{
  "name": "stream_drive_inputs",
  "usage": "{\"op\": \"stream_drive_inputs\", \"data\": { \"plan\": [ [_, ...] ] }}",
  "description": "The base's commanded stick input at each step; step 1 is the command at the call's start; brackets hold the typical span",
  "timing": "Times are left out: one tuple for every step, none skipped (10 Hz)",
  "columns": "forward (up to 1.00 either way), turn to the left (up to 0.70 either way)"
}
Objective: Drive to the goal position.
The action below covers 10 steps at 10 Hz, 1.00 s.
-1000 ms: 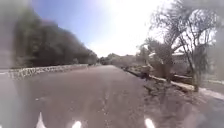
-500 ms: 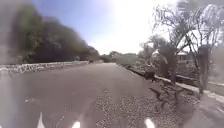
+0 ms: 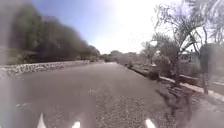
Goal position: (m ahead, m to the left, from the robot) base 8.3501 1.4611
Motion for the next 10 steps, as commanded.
{"op": "stream_drive_inputs", "data": {
  "plan": [
    [0.50, -0.50],
    [0.50, -0.50],
    [0.50, -0.50],
    [0.50, -0.33],
    [0.50, -0.12],
    [0.50, -0.05],
    [0.50, -0.17],
    [0.50, -0.29],
    [0.50, -0.50],
    [0.50, -0.50]
  ]
}}
